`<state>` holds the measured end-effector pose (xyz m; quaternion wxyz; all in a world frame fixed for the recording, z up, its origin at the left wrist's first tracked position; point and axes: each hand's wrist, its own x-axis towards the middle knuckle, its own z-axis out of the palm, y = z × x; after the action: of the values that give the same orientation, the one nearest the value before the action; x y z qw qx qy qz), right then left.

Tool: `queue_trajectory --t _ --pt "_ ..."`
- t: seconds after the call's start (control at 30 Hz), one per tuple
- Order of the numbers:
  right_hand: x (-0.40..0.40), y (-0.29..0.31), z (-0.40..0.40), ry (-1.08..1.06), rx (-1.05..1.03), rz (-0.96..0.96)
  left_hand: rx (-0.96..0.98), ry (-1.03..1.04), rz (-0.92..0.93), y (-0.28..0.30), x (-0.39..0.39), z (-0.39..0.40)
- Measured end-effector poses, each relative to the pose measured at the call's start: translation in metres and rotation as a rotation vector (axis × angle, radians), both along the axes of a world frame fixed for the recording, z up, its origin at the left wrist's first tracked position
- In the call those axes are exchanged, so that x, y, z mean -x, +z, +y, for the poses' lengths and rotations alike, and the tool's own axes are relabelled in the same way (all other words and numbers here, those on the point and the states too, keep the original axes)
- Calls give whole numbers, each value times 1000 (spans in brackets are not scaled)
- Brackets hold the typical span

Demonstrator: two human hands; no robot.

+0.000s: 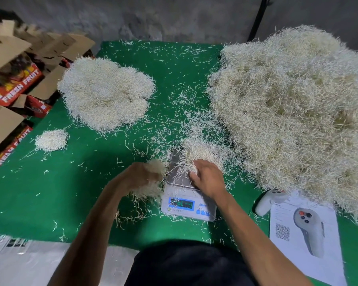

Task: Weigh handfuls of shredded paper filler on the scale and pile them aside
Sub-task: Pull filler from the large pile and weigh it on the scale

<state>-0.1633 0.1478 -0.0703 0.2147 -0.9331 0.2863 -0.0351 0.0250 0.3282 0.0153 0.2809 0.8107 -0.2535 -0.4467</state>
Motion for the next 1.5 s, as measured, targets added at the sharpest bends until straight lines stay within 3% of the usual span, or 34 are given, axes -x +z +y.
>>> queue_trajectory --t 0.13,0.23,0.33,0.47,0.53,0.63,0.77,0.87,0.9,0.97,1.03,1.07,1.13,1.27,1.4,1.5 --pt "-4 14 4 117 -36 -64 322 626 362 -10 10 -13" --pt "-6 39 5 154 84 -182 440 784 176 -10 22 -31" --pt "-7 62 6 141 66 -317 578 591 -128 6 28 -44" --pt "-18 87 7 101 -457 -416 729 362 91 29 40 -69" --pt "-22 93 -1 57 -449 -438 653 226 91 26 43 -81" --pt "-22 97 -23 -154 -484 -473 605 207 0 14 37 -94" --pt "-7 108 -69 -598 -754 -823 535 162 -263 -13 26 -103" --pt "10 114 -100 -805 -955 -1133 366 -143 -323 -33 30 -109" --pt "14 111 -106 -826 -1007 -1153 316 -232 -348 -38 33 -110" --pt "21 98 -107 -859 -968 -907 273 -315 -398 -45 39 -114" --pt "25 80 -95 -851 -803 -536 253 -328 -437 -49 42 -117" --pt "26 72 -86 -813 -711 -440 237 -325 -443 -50 43 -118" --pt "27 61 -65 -628 -580 -410 209 -311 -470 -52 43 -117" --pt "23 40 -31 -141 -596 -244 216 -221 -603 -60 40 -103" --pt "12 22 -24 114 -285 6 225 -87 -707 -69 45 -87" --pt "9 18 -25 125 -134 0 262 16 -603 -70 50 -80"
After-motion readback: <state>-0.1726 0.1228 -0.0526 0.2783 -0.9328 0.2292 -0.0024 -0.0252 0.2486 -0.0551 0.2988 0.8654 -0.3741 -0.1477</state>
